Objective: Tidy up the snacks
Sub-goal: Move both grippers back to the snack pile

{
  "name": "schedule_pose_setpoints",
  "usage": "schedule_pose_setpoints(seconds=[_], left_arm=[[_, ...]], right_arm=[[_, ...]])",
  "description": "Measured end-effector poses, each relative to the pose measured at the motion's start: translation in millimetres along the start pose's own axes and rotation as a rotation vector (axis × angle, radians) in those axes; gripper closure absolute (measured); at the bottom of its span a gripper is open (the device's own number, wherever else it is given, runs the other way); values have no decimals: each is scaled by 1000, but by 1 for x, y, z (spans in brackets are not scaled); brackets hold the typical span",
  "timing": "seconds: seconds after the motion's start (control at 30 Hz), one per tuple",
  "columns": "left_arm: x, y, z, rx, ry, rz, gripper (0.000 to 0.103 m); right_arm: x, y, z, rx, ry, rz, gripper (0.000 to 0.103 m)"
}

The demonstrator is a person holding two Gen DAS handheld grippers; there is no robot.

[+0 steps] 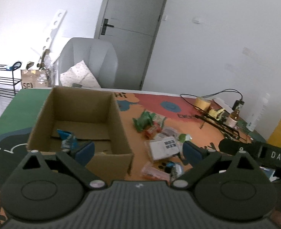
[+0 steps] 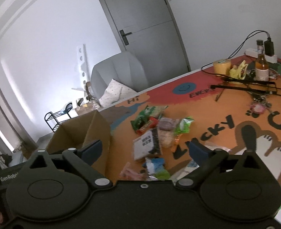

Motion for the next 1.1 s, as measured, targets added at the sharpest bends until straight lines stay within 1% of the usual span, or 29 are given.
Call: schedule_pose_setpoints(seconds=[0.17,0.43,0.6,0.67,0.73,0.77,0.83,0.97,1.0,1.1], left_arm=[[1,5,15,36,19,-8,5],[13,21,40,89,14,-34,5],[24,39,47,103,3,-61,8],[30,46,48,98,-15,-68,11],[36,55,48,94,-33,-87,21],[39,60,49,95,-40,-99,24],[45,70,50,88,-44,-127,35],[52,86,46,54,-71,-151,45],[53,90,45,47,-81,-158,49],[55,97,42,25,-104,-163,55]], right_arm=[[-1,-5,16,24,7,-1,0],[0,-7,38,67,8,-13,1],[9,2,58,99,42,-47,5],[14,9,65,109,53,-66,8],[19,17,70,120,66,-83,11],[22,21,72,123,73,-92,13],[26,29,76,131,85,-105,14],[33,44,76,156,73,-113,14],[35,48,75,161,67,-113,14],[37,56,72,166,58,-113,14]])
Point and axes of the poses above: each gripper's, at about its wrist camera, not at the fingertips, and y roughly the way its jaws point, z to its right, x to its underside, the point moved 4 cm from there along y, roughly the way its jaws point, and after that the axes turned 10 degrees about y, right-handed, at the moved point
